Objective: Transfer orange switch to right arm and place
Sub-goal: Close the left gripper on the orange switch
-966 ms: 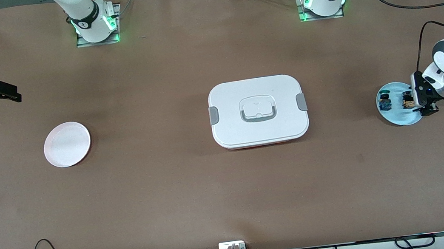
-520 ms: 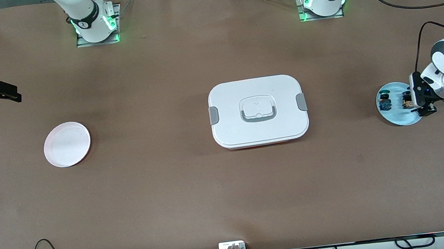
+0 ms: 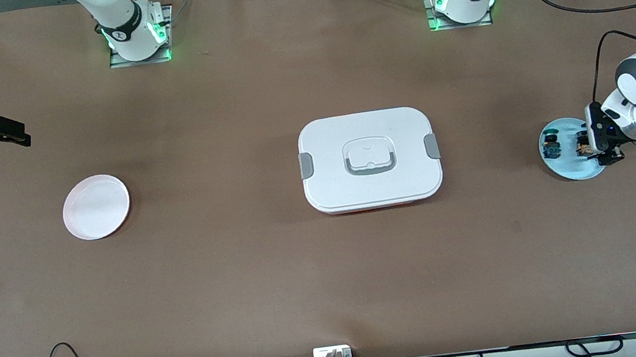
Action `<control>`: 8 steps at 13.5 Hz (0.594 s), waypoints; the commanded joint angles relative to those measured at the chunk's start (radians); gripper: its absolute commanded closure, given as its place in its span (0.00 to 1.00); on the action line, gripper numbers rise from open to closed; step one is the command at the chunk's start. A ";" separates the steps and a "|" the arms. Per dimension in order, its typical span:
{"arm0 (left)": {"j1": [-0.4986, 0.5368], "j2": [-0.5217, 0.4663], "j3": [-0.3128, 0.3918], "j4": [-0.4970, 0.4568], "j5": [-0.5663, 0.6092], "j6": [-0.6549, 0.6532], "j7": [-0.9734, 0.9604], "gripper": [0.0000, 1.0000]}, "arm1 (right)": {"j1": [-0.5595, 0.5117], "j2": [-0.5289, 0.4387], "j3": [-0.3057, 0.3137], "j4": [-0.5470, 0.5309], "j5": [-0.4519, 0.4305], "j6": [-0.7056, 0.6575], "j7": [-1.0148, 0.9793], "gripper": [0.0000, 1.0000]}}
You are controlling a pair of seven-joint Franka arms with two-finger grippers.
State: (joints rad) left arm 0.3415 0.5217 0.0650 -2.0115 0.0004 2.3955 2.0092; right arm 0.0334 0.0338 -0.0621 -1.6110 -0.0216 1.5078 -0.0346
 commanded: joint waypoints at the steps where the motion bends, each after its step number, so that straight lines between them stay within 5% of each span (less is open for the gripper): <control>1: 0.017 -0.005 -0.013 -0.009 -0.017 0.014 0.025 0.04 | -0.003 -0.002 0.002 0.002 0.003 -0.006 0.015 0.00; 5: 0.022 -0.005 -0.025 -0.009 -0.017 0.014 0.025 0.33 | -0.003 -0.002 0.002 0.002 0.005 -0.004 0.015 0.00; 8: 0.033 -0.005 -0.033 -0.009 -0.017 0.013 0.025 0.34 | -0.001 -0.002 0.002 0.002 0.003 -0.001 0.015 0.00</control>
State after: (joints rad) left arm 0.3484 0.5198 0.0531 -2.0117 0.0003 2.3969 2.0092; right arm 0.0333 0.0338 -0.0621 -1.6110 -0.0216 1.5078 -0.0345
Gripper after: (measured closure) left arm 0.269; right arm 0.000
